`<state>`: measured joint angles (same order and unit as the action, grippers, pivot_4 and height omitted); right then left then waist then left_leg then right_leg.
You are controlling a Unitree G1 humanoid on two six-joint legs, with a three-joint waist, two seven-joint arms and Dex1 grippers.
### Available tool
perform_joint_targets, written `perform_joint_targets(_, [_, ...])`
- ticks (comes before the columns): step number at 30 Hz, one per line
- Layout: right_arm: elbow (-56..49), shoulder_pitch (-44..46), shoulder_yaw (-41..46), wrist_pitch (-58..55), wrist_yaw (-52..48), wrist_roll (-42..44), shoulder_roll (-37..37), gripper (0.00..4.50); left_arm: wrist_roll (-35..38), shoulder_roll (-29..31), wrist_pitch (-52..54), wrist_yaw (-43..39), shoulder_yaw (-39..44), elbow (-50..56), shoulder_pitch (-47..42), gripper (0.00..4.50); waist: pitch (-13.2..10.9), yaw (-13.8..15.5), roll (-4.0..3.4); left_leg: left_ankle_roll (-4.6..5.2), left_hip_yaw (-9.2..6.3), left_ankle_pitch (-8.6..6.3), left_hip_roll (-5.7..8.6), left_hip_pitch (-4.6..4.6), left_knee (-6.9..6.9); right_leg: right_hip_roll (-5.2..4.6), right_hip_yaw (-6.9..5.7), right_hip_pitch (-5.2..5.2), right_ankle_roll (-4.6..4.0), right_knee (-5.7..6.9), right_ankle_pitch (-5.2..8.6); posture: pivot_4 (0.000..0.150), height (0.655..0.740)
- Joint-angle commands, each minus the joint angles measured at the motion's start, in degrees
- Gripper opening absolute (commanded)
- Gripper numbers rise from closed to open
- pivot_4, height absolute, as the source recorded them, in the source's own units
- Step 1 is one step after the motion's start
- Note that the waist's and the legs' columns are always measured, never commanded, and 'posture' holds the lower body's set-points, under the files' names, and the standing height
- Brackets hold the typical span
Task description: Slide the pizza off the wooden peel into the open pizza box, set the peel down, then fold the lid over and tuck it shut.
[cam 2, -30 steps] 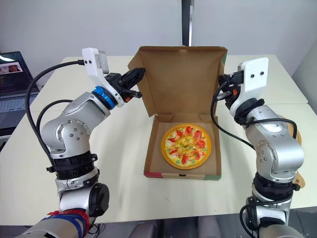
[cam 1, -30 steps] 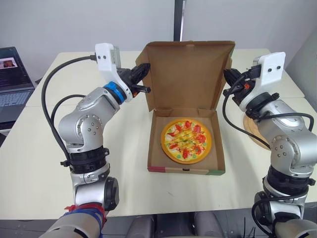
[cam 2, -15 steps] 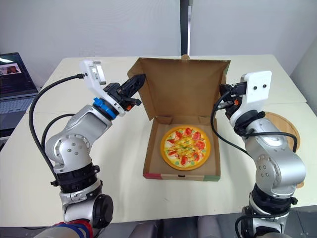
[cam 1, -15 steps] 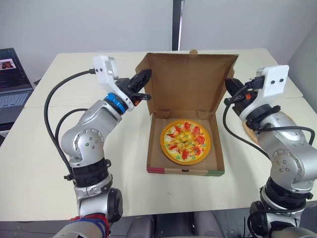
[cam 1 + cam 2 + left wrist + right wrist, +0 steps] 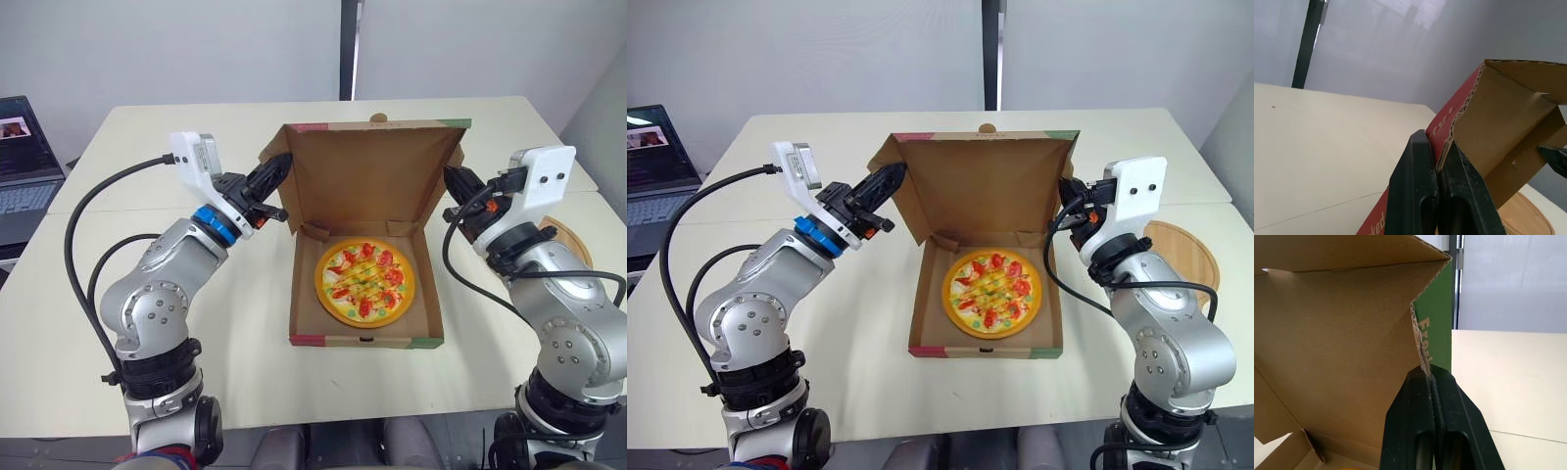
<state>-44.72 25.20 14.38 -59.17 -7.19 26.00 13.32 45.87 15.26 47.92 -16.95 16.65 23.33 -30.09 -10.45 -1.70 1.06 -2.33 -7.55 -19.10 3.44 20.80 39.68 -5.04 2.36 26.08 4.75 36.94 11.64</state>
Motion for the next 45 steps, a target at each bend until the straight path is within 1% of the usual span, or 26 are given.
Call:
perform_joint_targets(1, [-1.67,-0.13,-0.85,1.46,-0.16,1.58,-0.11,0.04,-0.59,0.62,-3.03,-1.54,-1.77,0.90,0.64,0.00,0.00,0.02,0.00,0.00,0.00,0.00,0.00,0.00,0.00,0.00,0.00,0.00,0.00,0.00,0.00,0.150,0.7400])
perform_joint_targets(6, [-1.66,-0.55,-1.14,1.96,0.02,1.71,-0.52,0.04,0.28,0.29,-3.98,-0.83,-2.48,1.98,2.29,0.00,0.00,0.01,0.00,0.00,0.00,0.00,-0.01,0.00,-0.01,0.00,0.00,0.00,0.00,-0.01,0.00,0.150,0.7400])
perform_joint_targets(13, [-1.69,-0.88,-1.79,2.48,0.56,1.78,-0.90,0.04,0.48,0.43,-4.91,-0.73,-3.24,1.41,2.18,0.00,0.00,0.01,0.00,0.01,0.00,0.00,0.00,0.00,-0.01,0.00,0.00,0.00,0.00,-0.01,0.00,0.150,0.7400])
perform_joint_targets(21, [-1.58,-0.53,-1.59,2.07,0.81,2.39,-1.07,0.04,3.60,-1.00,-3.35,1.80,-3.89,2.50,2.47,0.00,0.00,0.03,0.00,0.01,-0.01,0.00,0.00,0.00,-0.01,0.00,0.00,-0.02,0.00,-0.01,0.00,0.150,0.7400])
perform_joint_targets(25, [-1.36,-1.27,-0.59,1.91,0.66,3.11,-1.08,0.04,2.21,-1.89,-5.07,1.62,-6.53,4.68,5.29,0.00,0.00,0.04,0.00,0.01,0.00,0.00,0.00,0.00,-0.01,0.00,0.01,-0.02,0.00,-0.03,0.00,0.150,0.7400])
perform_joint_targets(32, [-2.63,-3.18,0.00,1.79,0.89,4.48,-1.01,0.04,0.70,-2.89,-7.84,2.39,-7.81,6.29,8.74,0.00,0.02,0.11,-0.01,0.02,-0.02,-0.01,0.00,-0.12,-0.01,0.00,-0.01,-0.20,0.00,-0.08,0.00,0.150,0.7400])
perform_joint_targets(38, [-4.51,-6.90,0.14,2.39,0.54,5.79,-0.39,0.04,0.07,-2.96,-9.80,2.13,-8.69,5.87,9.24,0.00,0.04,0.16,0.00,0.03,-0.04,-0.01,-0.01,-0.22,-0.03,0.01,-0.04,-0.32,-0.01,-0.11,0.00,0.150,0.7400])
perform_joint_targets(45, [-5.40,-11.56,-1.02,4.95,-0.27,5.77,1.81,0.04,-3.68,-1.21,-13.84,-0.96,-9.83,3.50,8.81,0.00,0.04,0.19,0.00,0.03,-0.04,-0.02,-0.01,-0.28,-0.04,0.02,-0.05,-0.37,-0.01,-0.12,0.01,0.150,0.7400])
